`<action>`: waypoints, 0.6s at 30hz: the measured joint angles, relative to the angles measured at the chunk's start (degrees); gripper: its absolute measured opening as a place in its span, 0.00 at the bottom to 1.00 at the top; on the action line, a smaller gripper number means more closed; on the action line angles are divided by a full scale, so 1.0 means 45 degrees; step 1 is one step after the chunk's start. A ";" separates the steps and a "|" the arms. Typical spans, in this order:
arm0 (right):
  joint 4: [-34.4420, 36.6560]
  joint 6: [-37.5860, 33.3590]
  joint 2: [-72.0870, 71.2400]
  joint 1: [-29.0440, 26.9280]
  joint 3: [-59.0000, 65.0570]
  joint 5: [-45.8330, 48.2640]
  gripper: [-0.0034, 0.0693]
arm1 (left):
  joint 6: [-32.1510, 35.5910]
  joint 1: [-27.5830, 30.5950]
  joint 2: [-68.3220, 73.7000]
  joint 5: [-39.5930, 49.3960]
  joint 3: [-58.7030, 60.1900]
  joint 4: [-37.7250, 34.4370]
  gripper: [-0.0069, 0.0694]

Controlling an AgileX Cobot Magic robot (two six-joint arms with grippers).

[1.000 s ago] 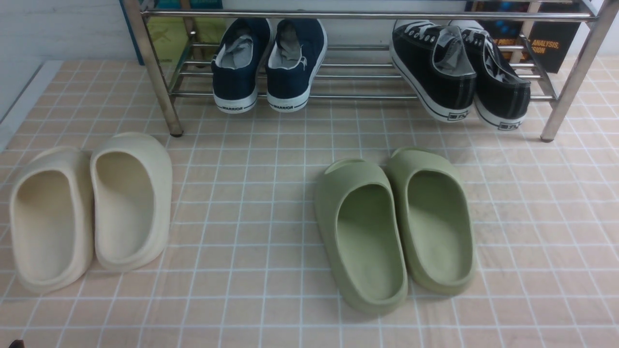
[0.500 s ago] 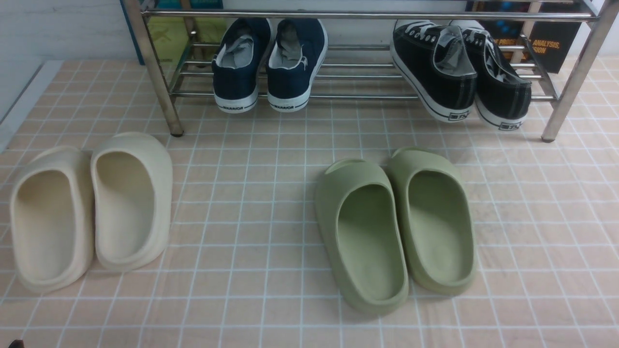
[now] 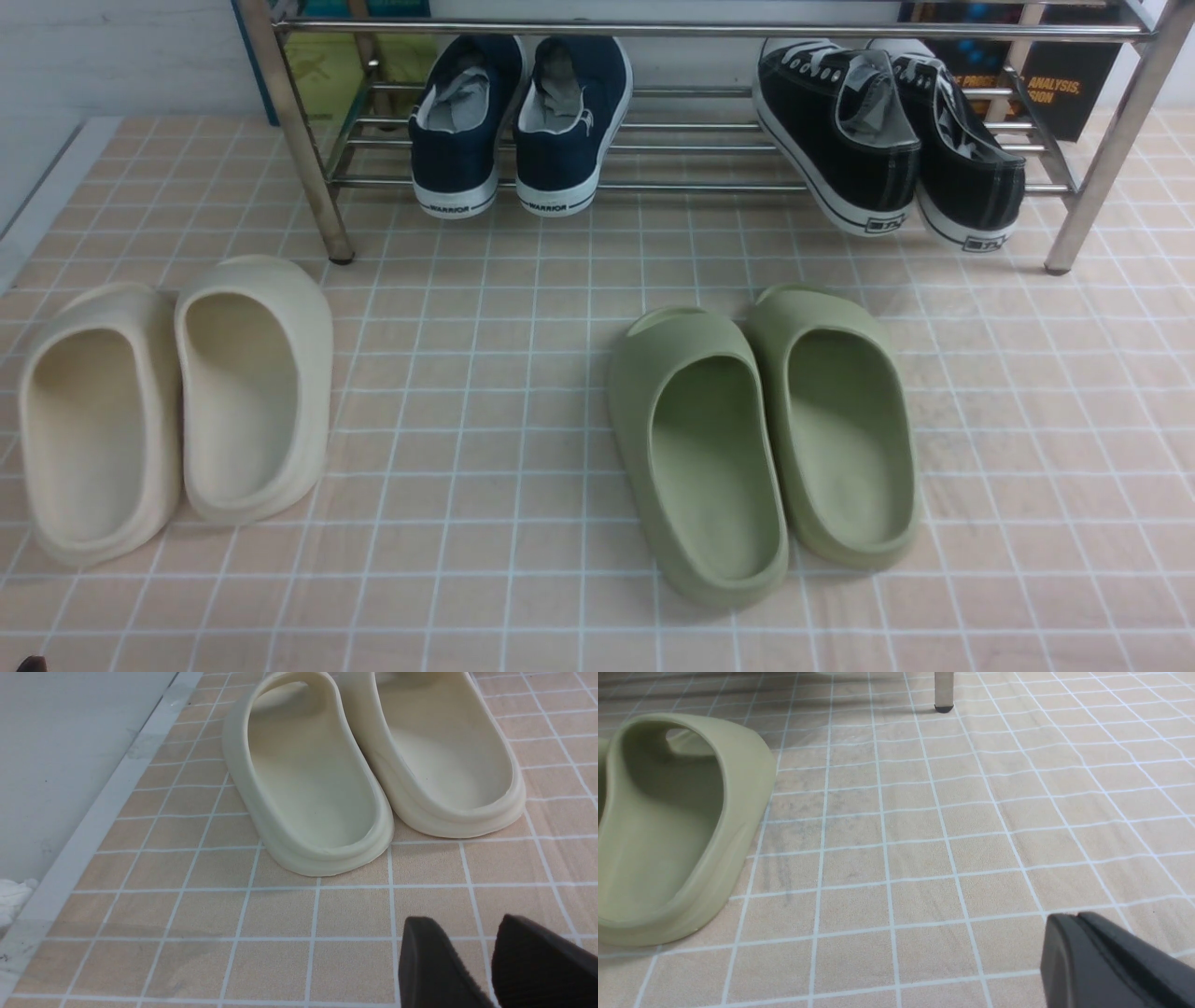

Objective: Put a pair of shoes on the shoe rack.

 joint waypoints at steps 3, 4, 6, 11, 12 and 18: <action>0.0000 0.0000 0.0000 0.0000 0.0000 0.0000 0.06 | 0.0000 0.0000 0.0000 0.0000 0.0000 0.0000 0.40; 0.0000 0.0000 0.0000 0.0000 0.0000 0.0000 0.06 | 0.0000 0.0000 0.0000 0.0000 0.0000 0.0000 0.40; 0.0000 0.0000 0.0000 0.0000 0.0000 0.0000 0.06 | 0.0000 0.0000 0.0000 0.0000 0.0000 0.0000 0.40; 0.0000 0.0000 0.0000 0.0000 0.0000 0.0000 0.07 | 0.0000 0.0000 0.0000 0.0000 0.0000 0.0000 0.40; 0.0000 0.0000 0.0000 0.0000 0.0000 0.0000 0.07 | 0.0000 0.0000 0.0000 0.0000 0.0000 0.0000 0.40; 0.0000 0.0000 0.0000 0.0000 0.0000 0.0000 0.09 | 0.0000 0.0000 0.0000 0.0000 0.0000 0.0000 0.40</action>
